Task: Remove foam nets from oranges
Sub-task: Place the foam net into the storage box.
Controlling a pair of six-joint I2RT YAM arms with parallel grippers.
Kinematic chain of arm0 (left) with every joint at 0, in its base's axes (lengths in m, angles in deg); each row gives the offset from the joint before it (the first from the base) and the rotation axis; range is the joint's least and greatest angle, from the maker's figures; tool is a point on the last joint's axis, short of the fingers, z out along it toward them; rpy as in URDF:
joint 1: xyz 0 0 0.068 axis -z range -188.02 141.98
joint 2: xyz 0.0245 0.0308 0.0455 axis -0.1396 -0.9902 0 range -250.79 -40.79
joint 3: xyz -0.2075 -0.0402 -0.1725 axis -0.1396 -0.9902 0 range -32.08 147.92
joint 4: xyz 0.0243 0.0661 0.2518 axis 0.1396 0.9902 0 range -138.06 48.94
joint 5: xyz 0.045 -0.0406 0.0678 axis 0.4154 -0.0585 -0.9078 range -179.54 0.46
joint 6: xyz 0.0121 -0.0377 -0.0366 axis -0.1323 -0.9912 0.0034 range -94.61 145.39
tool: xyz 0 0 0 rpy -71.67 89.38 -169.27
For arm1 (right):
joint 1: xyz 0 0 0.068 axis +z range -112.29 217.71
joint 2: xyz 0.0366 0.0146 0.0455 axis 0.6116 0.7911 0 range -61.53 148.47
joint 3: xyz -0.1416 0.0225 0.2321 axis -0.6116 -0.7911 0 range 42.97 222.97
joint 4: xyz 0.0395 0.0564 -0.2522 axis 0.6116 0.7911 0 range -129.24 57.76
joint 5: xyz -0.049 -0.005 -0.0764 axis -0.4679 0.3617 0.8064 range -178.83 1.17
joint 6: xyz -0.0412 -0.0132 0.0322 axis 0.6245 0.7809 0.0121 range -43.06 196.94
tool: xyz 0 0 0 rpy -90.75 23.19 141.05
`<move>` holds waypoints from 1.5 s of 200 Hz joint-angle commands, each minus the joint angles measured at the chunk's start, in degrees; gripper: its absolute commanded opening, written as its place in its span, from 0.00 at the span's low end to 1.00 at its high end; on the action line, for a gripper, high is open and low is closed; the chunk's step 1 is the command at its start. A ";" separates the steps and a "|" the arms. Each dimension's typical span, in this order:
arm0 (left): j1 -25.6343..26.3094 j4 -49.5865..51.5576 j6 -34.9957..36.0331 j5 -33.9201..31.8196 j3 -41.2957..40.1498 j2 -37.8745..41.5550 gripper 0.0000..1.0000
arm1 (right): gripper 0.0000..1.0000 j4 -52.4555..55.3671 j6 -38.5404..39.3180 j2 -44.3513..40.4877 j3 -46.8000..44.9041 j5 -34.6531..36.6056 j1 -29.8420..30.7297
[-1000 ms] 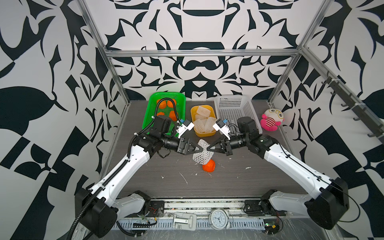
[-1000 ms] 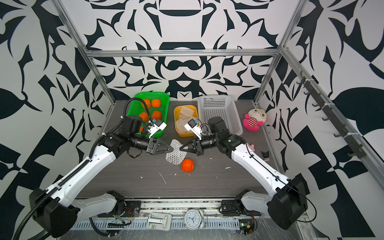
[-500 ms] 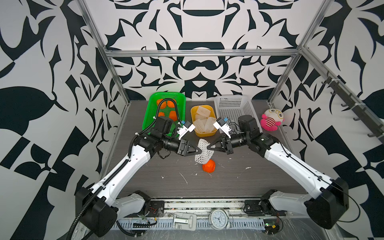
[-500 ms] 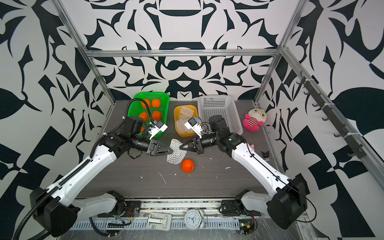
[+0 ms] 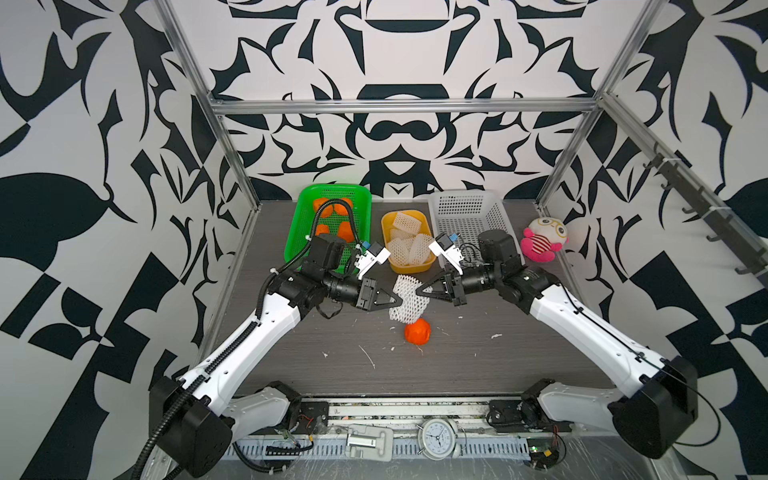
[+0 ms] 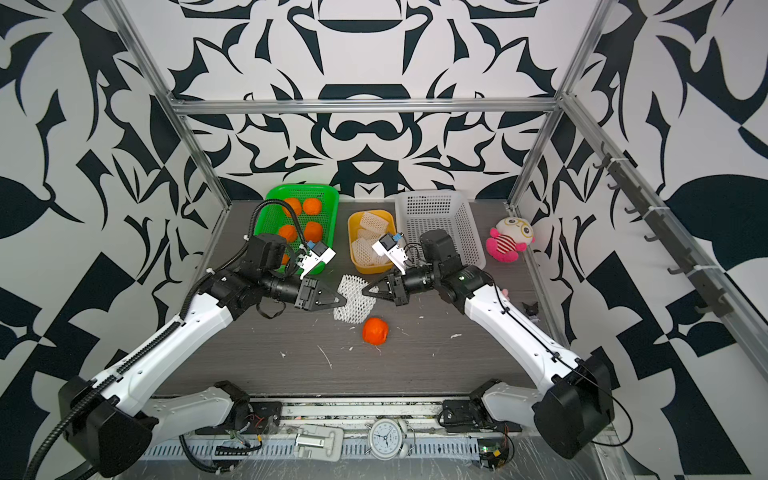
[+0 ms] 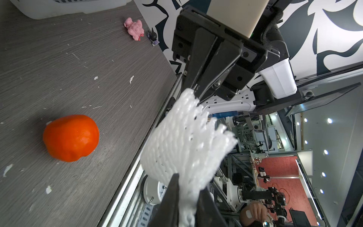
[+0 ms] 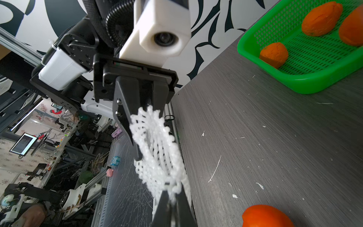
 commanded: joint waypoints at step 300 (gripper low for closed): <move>-1.63 -88.20 -65.82 3.59 -10.96 -25.13 0.07 | 0.75 -42.89 -43.89 -19.45 -26.58 25.67 -3.33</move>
